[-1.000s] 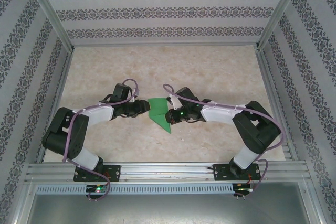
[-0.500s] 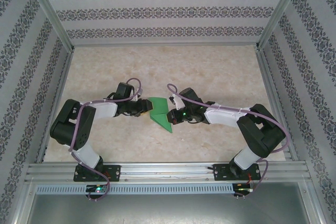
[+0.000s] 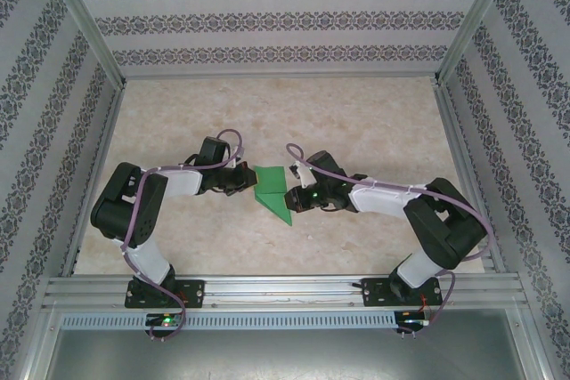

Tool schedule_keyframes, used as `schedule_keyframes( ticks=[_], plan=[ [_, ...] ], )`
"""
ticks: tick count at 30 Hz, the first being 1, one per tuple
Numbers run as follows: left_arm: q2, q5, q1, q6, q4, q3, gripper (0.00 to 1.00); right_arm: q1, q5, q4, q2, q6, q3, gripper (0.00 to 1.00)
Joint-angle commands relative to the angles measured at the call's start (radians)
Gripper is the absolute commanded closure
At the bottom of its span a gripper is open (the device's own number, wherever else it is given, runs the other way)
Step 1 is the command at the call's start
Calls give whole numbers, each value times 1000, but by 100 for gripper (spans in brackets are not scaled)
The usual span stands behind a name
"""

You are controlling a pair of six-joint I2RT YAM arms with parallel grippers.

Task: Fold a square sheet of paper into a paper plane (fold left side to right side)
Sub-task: Fourth fold the wing at the center of the table.

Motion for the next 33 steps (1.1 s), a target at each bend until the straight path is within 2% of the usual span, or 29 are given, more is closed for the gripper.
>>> schedule_keyframes(
  ticks=[1,4,7,12,15,18,23,29,33],
  plan=[
    [-6,9,-4,-12,42,8,100,-15,52,-50,-77,-12,-9,81],
    [-28,6,-19,-25,33,12,100,-25,103,-127,-143,-22,-6,69],
    [-52,-21,-37,-29,8,15,100,-28,217,-269,-222,-59,18,57],
    [-67,-33,-49,-66,24,-4,100,-27,397,-440,-385,-74,40,44],
    [-74,-37,-56,-86,41,-15,100,-14,433,-461,-471,-42,33,42],
    [-77,-35,-65,-111,58,-23,100,41,473,-473,-500,3,38,42],
    [-77,-35,-73,-126,54,-17,100,204,596,-516,-401,56,97,42],
    [-96,-50,-81,-121,18,-7,100,368,705,-506,-166,80,211,47],
    [-103,-53,-88,-122,10,-4,100,437,752,-519,-12,73,311,48]
  ],
)
